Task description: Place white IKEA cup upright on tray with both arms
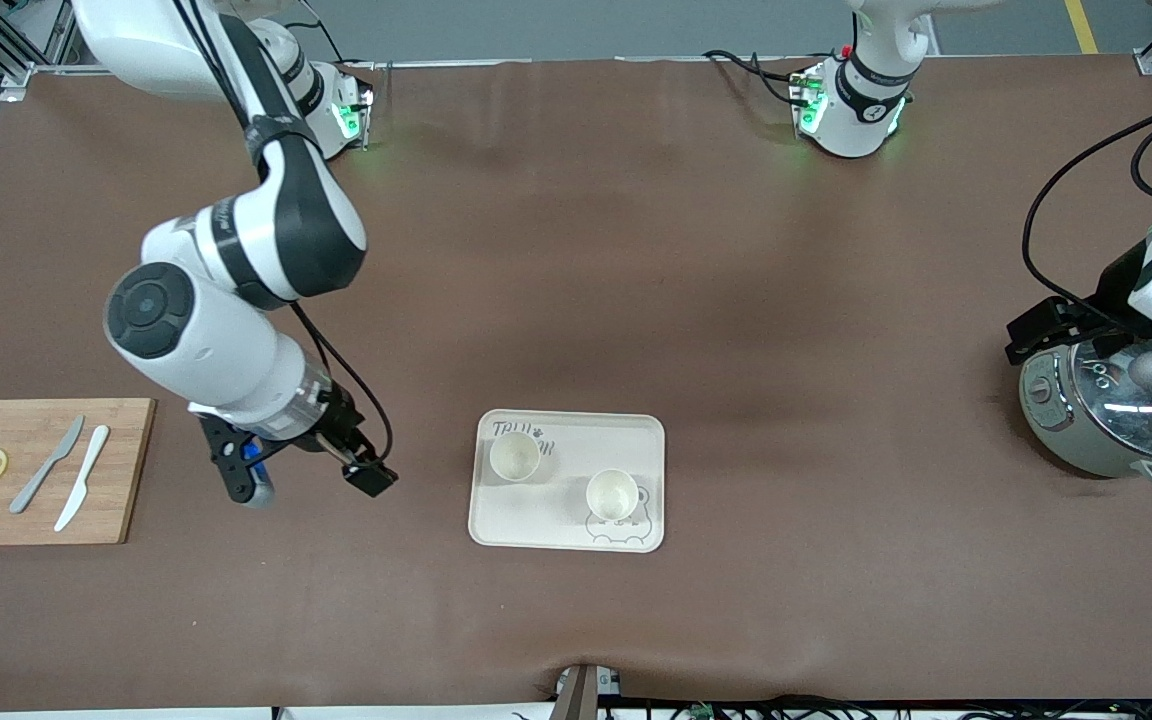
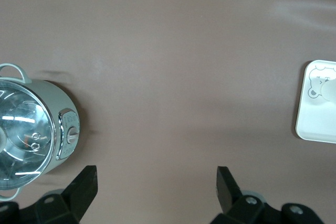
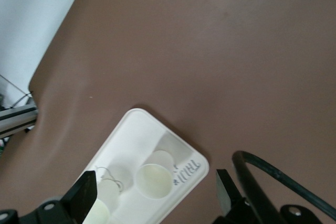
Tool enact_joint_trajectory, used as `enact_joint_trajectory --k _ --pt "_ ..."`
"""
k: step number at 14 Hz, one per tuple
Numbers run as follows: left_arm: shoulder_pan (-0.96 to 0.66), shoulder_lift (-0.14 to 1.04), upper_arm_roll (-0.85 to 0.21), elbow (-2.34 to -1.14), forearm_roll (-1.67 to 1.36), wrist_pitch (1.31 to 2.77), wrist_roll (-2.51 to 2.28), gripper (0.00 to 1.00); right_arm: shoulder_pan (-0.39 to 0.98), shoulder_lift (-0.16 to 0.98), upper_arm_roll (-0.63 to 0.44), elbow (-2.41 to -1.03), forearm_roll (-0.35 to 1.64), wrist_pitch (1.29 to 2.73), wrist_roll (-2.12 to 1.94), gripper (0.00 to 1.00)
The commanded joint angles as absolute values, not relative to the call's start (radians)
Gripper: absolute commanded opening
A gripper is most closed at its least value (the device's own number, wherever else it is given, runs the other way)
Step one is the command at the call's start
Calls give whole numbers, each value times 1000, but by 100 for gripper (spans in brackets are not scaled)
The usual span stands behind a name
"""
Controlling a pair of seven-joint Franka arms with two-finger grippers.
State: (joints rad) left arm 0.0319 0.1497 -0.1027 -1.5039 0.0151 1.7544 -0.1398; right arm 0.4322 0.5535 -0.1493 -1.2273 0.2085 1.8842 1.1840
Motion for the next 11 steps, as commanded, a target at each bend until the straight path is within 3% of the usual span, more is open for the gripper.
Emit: enact_joint_trajectory --k 1,11 --pt "41 163 -115 -1482 25 1766 -126 100 387 499 -137 -1255 190 1810 1057 100" --pt "37 241 -112 -1457 28 1830 -124 100 252 388 -140 -1328 175 1741 651 100"
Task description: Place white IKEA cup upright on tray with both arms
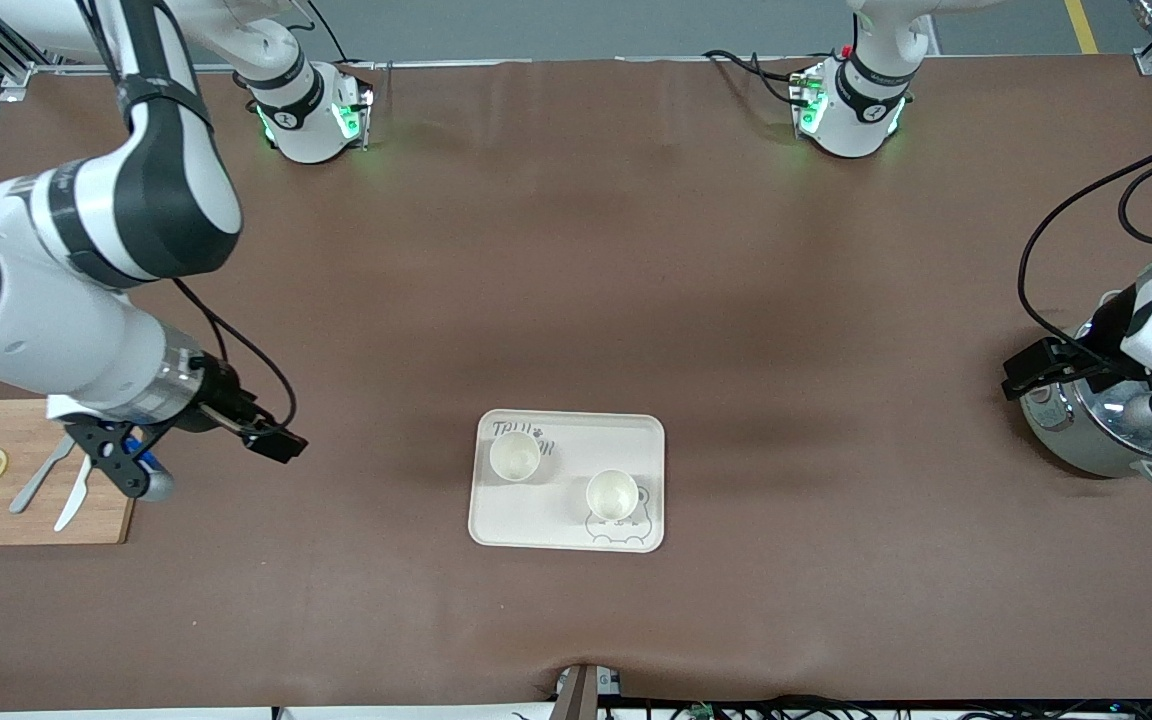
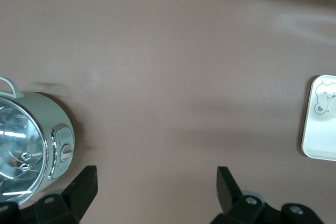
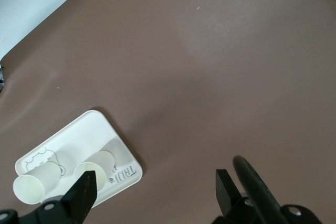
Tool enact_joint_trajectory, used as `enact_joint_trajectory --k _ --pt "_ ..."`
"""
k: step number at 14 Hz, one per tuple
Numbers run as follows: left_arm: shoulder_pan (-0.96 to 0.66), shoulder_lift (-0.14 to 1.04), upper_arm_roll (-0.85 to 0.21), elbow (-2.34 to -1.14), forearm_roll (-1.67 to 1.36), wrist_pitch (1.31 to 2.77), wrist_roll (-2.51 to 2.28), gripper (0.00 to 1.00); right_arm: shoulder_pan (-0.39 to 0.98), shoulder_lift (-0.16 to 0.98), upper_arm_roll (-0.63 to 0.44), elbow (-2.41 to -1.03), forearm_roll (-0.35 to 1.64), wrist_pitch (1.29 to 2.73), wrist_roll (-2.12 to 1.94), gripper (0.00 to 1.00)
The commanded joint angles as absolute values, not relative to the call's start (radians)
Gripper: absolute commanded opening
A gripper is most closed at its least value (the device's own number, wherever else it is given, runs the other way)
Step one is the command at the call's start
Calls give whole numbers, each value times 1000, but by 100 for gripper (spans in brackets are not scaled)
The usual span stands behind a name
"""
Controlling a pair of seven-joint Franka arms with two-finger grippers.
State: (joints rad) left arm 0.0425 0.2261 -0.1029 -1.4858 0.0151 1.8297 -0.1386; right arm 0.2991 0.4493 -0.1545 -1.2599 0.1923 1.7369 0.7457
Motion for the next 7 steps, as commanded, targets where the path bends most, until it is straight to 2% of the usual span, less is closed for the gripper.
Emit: enact_joint_trajectory --k 1,7 --pt "37 248 -112 -1453 28 1832 -124 100 242 382 -140 -1336 167 1741 617 100" --pt "44 262 -112 -1440 29 1832 -123 100 158 298 -138 -1428 115 1735 344 100"
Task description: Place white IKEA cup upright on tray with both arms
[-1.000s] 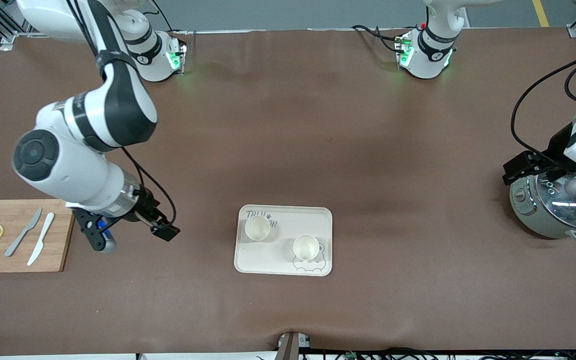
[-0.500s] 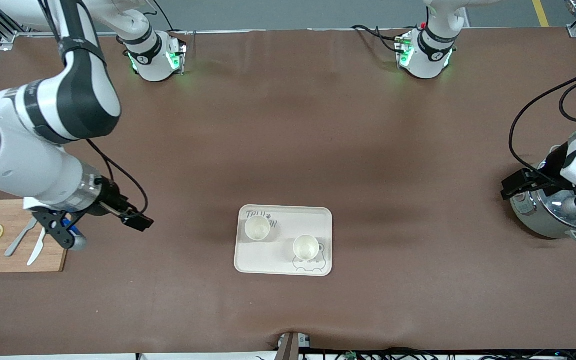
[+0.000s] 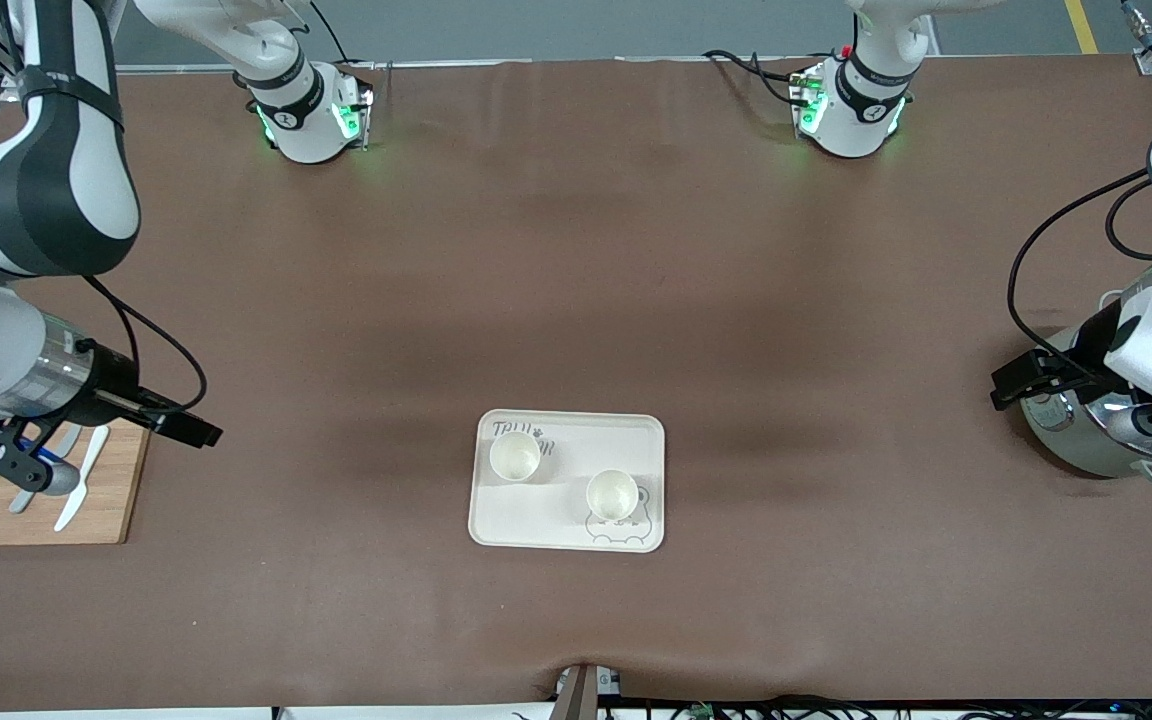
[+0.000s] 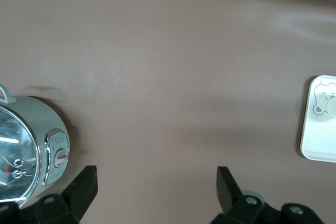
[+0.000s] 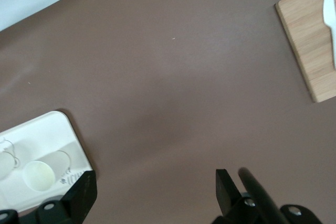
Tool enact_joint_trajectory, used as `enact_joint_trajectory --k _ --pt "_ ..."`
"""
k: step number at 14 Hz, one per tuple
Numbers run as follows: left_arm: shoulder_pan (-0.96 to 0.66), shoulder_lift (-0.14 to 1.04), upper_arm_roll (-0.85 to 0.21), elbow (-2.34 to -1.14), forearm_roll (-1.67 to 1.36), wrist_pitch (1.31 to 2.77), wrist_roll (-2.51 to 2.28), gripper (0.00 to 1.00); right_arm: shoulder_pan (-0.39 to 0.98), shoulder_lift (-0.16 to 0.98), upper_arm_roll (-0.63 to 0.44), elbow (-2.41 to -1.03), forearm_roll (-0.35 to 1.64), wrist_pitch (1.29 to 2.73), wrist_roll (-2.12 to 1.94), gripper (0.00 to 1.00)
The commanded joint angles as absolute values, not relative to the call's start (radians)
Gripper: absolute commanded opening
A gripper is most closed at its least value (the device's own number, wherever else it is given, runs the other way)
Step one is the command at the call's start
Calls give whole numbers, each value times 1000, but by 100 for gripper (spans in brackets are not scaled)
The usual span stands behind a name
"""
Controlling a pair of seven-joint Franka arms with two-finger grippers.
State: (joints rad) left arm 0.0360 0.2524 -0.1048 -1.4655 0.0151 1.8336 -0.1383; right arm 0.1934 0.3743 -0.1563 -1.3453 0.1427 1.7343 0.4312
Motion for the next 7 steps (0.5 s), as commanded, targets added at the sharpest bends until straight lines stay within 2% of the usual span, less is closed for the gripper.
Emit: enact_joint_trajectory --k 1,4,7 --pt "44 262 -112 -1440 31 1832 -123 100 152 288 -138 -1433 115 1733 292 100" --pt "52 256 -112 -1440 28 1832 -123 100 121 258 -140 -1459 110 1723 249 100" --pt "46 250 -114 -1442 25 1830 -127 100 124 200 -137 -1496 25 1710 201 100"
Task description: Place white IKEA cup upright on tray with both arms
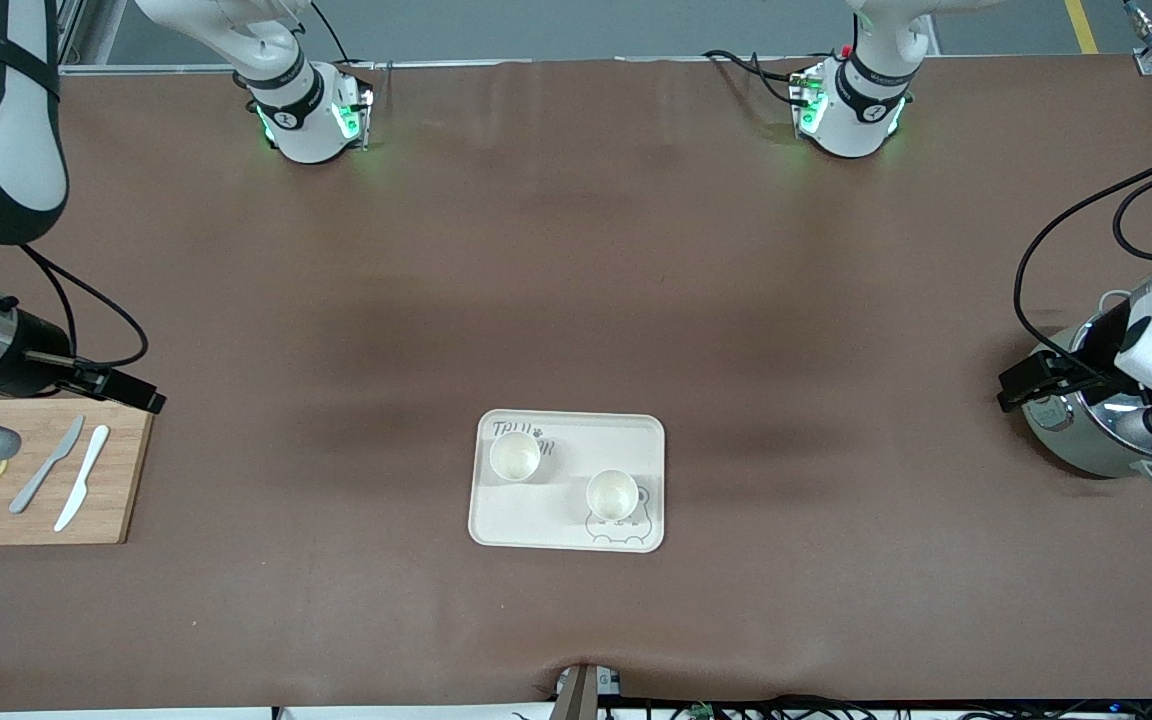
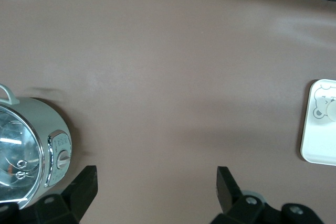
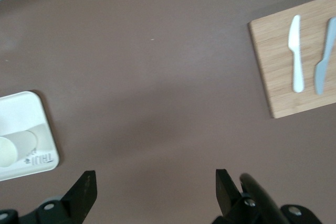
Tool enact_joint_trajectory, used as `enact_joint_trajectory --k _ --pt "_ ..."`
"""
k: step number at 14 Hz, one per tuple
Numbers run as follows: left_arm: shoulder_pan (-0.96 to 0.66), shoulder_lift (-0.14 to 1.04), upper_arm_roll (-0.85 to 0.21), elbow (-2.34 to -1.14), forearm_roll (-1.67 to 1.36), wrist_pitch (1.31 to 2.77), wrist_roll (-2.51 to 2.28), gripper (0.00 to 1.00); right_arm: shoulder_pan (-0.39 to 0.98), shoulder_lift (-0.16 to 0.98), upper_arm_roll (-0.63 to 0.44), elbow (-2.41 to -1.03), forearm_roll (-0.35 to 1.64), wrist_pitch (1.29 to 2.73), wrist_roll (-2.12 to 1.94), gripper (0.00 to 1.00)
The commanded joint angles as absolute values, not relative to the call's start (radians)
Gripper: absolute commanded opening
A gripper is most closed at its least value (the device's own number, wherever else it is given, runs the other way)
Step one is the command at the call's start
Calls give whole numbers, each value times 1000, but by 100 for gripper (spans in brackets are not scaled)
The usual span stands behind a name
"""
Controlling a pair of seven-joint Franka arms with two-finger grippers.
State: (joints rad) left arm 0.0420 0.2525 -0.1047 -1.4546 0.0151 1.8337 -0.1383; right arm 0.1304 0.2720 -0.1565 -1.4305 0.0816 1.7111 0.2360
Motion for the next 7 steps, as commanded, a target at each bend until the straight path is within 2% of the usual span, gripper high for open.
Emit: enact_joint_trajectory --k 1,7 --pt "46 250 -115 -1442 26 1829 -129 100 126 183 -137 -1509 22 1697 183 100" --pt "46 252 -115 -1442 29 1829 -127 100 118 112 -137 -1551 18 1689 112 100"
